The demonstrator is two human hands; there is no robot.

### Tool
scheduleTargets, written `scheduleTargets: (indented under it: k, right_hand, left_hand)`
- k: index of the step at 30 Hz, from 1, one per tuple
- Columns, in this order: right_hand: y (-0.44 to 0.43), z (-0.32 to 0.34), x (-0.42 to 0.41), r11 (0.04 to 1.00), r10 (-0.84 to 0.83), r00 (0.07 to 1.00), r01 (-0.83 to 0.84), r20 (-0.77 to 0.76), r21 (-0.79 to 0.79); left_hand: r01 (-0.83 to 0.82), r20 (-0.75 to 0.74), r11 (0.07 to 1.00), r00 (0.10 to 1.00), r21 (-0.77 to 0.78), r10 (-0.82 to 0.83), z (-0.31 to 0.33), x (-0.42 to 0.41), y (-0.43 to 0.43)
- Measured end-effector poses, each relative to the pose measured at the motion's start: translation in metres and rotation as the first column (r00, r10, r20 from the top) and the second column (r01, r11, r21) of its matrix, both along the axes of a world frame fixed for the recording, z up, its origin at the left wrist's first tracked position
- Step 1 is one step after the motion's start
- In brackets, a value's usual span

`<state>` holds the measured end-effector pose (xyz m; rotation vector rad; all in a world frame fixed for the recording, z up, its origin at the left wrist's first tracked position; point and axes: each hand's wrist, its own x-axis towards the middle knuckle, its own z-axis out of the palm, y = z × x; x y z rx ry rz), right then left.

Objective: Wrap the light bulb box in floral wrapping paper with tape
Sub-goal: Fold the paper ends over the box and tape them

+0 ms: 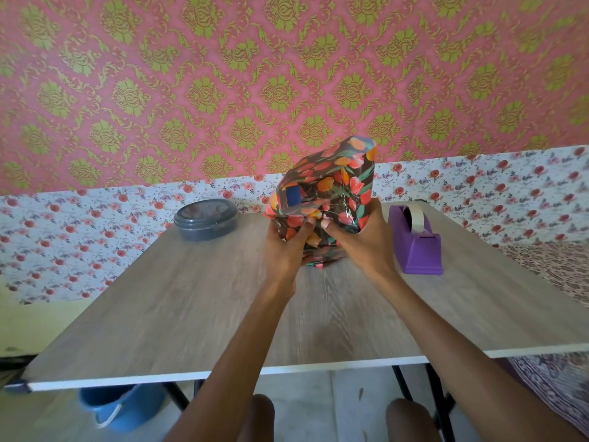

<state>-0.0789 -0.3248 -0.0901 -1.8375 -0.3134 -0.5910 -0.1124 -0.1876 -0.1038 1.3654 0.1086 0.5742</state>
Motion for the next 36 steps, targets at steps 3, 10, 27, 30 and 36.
scheduleTargets:
  k: [3, 10, 27, 30, 36]
  right_hand:
    - [0.004, 0.0, 0.001, 1.0, -0.027, 0.999, 0.027, 0.018, 0.011]
    - [0.005, 0.003, 0.008, 0.999, -0.05, 0.998, 0.049, 0.035, 0.006]
    - [0.014, 0.005, 0.019, 0.965, -0.253, 0.967, 0.254, -0.015, 0.071]
    - [0.015, 0.007, 0.016, 0.963, -0.257, 0.966, 0.259, -0.033, 0.081]
    - [0.02, 0.009, 0.012, 0.975, -0.209, 0.977, 0.211, -0.036, 0.071]
  left_hand:
    - [-0.014, -0.004, 1.0, 1.0, 0.017, 0.014, 0.001, 0.004, 0.002]
    - [-0.021, -0.061, 0.999, 0.998, 0.034, 0.023, 0.01, 0.012, 0.003]
    - [-0.104, -0.126, 0.989, 0.985, 0.108, 0.117, 0.019, 0.018, 0.011]
    - [-0.095, -0.14, 0.989, 0.984, 0.113, 0.11, 0.025, 0.015, 0.015]
    - [-0.178, -0.057, 0.97, 0.98, 0.163, 0.189, 0.037, 0.011, 0.017]
